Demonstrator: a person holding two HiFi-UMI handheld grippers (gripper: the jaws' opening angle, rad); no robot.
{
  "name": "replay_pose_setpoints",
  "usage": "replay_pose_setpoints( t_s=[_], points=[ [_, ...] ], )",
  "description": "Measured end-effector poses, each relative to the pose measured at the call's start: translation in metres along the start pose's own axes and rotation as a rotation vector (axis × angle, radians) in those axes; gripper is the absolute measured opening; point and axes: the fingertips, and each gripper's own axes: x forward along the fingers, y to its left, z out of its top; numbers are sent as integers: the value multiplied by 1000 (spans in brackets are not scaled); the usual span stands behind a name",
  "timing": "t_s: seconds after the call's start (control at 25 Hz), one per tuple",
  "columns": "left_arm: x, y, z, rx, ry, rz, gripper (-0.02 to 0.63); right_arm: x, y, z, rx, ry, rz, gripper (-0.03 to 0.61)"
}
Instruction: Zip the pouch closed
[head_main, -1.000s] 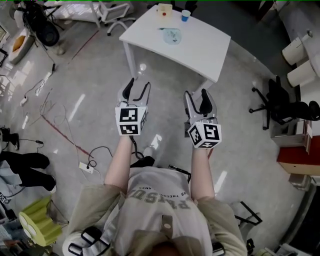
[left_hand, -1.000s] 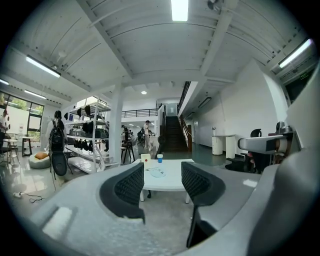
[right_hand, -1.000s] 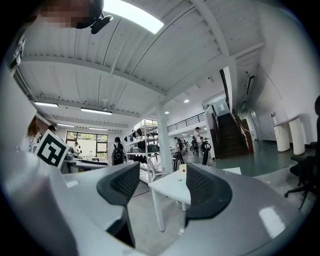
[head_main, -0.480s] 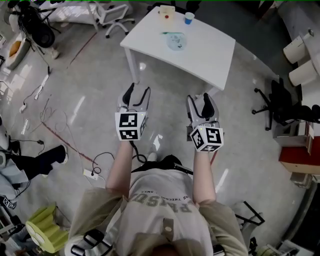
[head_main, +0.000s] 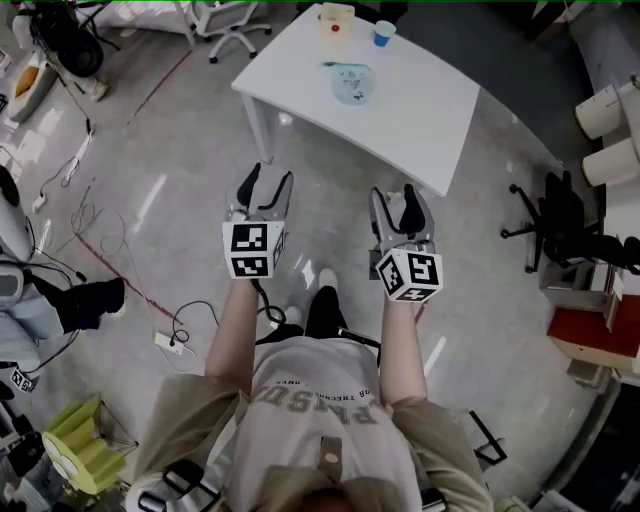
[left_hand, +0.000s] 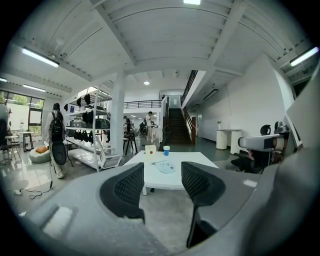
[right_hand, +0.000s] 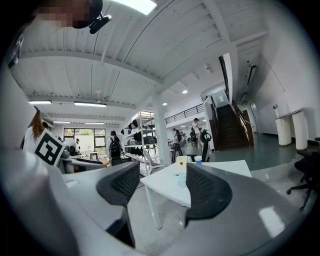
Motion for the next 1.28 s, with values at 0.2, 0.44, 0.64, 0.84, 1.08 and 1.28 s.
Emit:
replay_pose_setpoints(
  t_s=[0.2,0.44,0.64,0.84,1.08,1.28],
  points=[
    [44,-6,13,-2,-5,37,242,40,-38,13,-7,-7,37,265],
    [91,-22,36,17,-20,80,242,80,-85,35,-12,-27,84,265],
    [110,-29,40,25,-7,128,242,92,-102,37,-7,-12,133,265],
    [128,-30,25,31,33,127,242,102,-109,14,12,32,146,265],
    [154,-19,8,31,80,108,242,128,-123,-5,31,71,113,265],
    [189,4,1,6,98,70,242,165,-128,-8,32,73,69,265]
  ],
)
